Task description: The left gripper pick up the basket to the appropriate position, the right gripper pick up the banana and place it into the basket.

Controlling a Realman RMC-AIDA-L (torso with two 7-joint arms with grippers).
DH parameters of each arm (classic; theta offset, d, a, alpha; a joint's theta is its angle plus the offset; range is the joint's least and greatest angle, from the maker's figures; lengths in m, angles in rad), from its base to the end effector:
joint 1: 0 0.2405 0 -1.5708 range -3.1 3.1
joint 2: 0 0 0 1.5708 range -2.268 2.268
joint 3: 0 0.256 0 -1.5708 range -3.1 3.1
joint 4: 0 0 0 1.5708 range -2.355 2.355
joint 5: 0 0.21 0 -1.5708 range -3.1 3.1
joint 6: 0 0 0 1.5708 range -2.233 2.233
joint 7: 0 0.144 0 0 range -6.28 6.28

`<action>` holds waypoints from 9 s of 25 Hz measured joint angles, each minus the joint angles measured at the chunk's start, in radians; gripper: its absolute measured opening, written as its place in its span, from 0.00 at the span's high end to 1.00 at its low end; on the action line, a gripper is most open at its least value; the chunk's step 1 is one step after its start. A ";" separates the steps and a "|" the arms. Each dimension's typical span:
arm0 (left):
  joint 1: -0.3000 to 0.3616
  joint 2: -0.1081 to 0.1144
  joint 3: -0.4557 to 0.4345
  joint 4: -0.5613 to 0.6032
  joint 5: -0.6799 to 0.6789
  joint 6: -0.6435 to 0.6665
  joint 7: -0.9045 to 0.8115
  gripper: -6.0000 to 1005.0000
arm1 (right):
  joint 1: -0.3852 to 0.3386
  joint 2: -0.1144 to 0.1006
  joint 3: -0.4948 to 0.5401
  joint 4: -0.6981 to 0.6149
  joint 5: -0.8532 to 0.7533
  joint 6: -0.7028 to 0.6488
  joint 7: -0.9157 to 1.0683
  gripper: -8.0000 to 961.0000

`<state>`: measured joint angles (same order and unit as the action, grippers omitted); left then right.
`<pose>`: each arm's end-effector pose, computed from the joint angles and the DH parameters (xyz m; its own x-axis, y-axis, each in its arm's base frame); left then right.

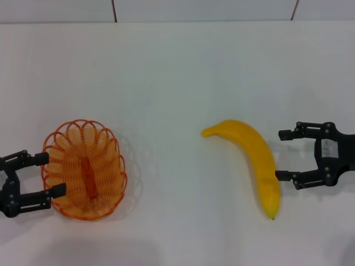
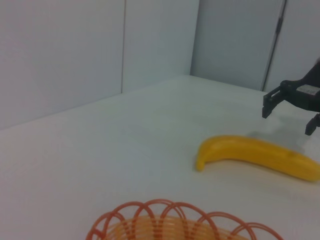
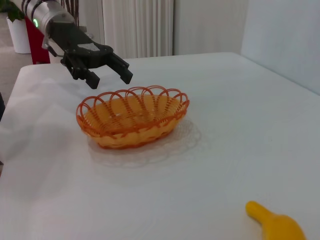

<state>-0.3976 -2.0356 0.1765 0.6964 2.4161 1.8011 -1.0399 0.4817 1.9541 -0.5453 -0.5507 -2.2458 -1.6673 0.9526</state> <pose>-0.3475 0.2516 0.0493 0.8538 0.2845 0.4361 0.4315 -0.8553 -0.2869 0.3239 0.2927 0.0318 0.9455 -0.1130 -0.3053 -0.1872 -0.9560 -0.2259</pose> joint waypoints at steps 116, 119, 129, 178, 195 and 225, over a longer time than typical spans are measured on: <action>-0.469 -0.005 1.063 0.215 0.268 -0.380 -0.703 0.84 | 0.025 0.002 0.002 0.000 0.008 0.000 0.009 0.11; -0.458 -0.003 1.061 0.242 0.258 -0.349 -0.704 0.87 | 0.025 0.000 0.002 0.000 0.008 0.000 0.009 0.11; -0.367 -0.002 0.876 0.425 0.199 -0.119 -0.715 0.91 | 0.022 -0.003 0.002 0.000 0.008 -0.002 0.012 0.12; -0.562 -0.005 0.879 -0.025 0.113 -0.370 -1.295 0.93 | 0.055 0.011 0.002 0.000 0.013 0.001 0.012 0.13; -0.563 -0.007 0.879 -0.026 0.108 -0.370 -1.314 0.74 | 0.054 0.011 0.002 0.002 0.014 0.001 0.012 0.14; -0.084 -0.003 0.853 0.540 -0.326 -0.246 -0.977 0.17 | 0.015 0.003 0.114 0.001 0.014 -0.011 0.012 0.15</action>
<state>-0.4820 -2.0385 1.0298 1.2366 2.0899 1.5546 -2.0173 0.4965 1.9572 -0.4309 -0.5492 -2.2319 -1.6780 0.9648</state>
